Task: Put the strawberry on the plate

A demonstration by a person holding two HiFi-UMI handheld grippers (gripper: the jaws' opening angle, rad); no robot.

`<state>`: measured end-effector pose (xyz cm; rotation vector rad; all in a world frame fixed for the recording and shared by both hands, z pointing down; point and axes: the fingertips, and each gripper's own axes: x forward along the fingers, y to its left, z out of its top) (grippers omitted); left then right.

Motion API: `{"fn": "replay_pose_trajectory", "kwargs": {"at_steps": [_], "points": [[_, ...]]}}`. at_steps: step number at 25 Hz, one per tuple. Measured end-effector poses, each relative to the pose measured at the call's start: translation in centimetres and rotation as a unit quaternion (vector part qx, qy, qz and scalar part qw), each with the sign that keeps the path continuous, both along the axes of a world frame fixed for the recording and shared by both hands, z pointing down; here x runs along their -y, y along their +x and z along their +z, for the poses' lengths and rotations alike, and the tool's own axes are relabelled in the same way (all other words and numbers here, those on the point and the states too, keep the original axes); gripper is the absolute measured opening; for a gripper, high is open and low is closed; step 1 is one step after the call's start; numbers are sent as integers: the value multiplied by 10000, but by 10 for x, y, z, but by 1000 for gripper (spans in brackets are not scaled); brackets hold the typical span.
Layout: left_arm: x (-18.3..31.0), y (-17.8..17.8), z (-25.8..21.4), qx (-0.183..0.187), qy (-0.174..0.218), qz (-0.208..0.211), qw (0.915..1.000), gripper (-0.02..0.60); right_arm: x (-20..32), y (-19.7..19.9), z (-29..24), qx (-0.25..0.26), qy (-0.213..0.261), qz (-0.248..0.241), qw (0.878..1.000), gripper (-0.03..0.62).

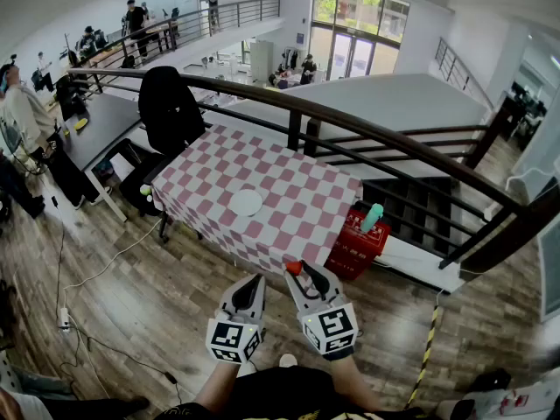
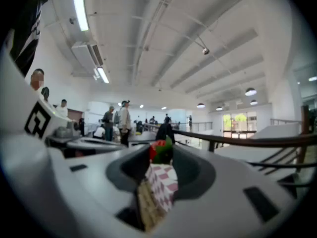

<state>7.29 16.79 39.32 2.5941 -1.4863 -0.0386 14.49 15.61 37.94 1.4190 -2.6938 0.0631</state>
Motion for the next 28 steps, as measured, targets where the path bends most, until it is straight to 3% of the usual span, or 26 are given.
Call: {"fn": "replay_pose_trajectory", "kwargs": {"at_steps": [7,14,17,20,28], "points": [[0,43,4,36,-35,132,9999,8,1,48,2,42,-7,164,9999,147],[-6,44,21,196,-160,-109,9996,9,10,82,27,116,-261,465,9985,147],[0,27,28,194,-243,-355,9989,8,16,80,38,-242,-303,558,9977,147],[16,16,30,145,-211,-481,9985,8,27,76,38,-293,-244,509,9980,147],[84,-8,39,137,-213,-344,9991,9,85,49,45,-275,-363,518,9976,147]]}}
